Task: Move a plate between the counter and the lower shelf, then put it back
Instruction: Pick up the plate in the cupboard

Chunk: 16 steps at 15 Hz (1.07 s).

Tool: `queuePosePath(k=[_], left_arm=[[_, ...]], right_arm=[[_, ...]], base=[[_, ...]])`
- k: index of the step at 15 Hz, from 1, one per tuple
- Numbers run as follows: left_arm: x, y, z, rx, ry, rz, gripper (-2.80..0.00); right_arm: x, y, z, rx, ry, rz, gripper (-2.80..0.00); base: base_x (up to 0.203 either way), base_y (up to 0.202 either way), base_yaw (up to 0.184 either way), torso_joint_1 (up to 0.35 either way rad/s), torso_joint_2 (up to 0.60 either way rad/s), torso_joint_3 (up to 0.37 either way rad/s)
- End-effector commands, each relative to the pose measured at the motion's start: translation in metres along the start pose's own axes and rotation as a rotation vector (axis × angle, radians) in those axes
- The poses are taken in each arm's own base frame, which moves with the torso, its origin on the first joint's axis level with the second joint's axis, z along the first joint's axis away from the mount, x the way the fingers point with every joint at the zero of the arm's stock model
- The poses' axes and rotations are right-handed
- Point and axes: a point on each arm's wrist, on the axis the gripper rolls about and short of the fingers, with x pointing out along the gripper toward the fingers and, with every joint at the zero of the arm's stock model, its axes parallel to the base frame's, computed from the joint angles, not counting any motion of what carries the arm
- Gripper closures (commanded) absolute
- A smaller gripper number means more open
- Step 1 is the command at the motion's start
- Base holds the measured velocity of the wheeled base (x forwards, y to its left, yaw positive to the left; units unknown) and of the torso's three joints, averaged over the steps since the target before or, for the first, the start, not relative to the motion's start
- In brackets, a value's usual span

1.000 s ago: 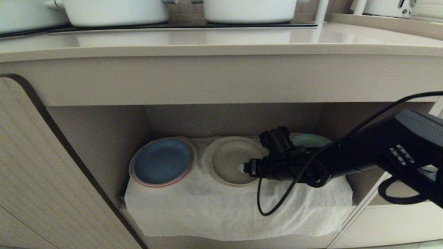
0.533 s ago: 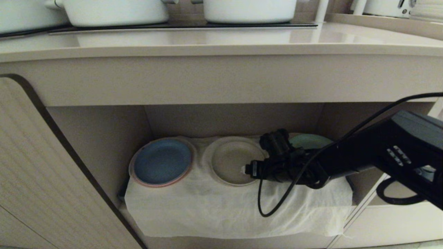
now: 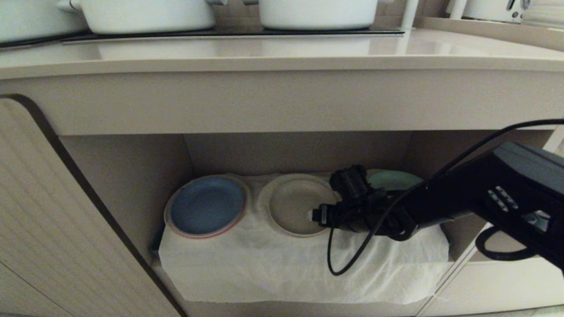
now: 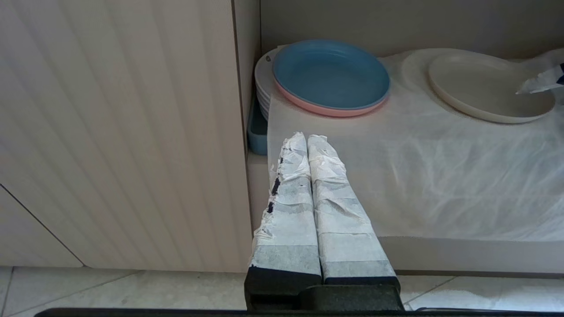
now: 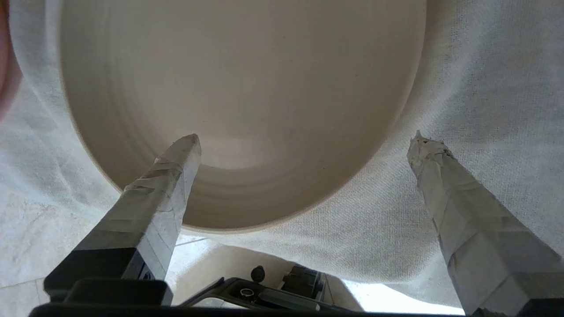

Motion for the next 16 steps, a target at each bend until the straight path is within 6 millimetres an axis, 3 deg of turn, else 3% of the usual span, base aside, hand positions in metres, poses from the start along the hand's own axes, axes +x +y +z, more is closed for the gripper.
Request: queuePosePath(k=[1,12,13,16], left_arm=[[0.0,0.0,0.0001,-0.001,-0.001,0.0,0.0],[0.0,0.0,0.0001,-0.001,-0.001,0.0,0.0],[0.0,0.0,0.0001,-0.001,-0.001,0.0,0.0],[0.0,0.0,0.0001,-0.001,-0.001,0.0,0.0]], right_arm=[[0.0007,0.0002,-0.0003,0.002,-0.001,0.0,-2.8],[0.0054,0.0002,-0.0011,0.001,-0.003,-0.008,-2.8],[0.0054,0.0008,-0.0014,0.001,-0.003,-0.007,0.0],[0.007,0.0014,0.0008,0.003,-0.01,-0.008,0.0]], base=[[0.0,0.0,0.0,0.0,0.0,0.0],[0.0,0.0,0.0,0.0,0.0,0.0],[0.0,0.0,0.0,0.0,0.0,0.0],[0.0,0.0,0.0,0.0,0.0,0.0]])
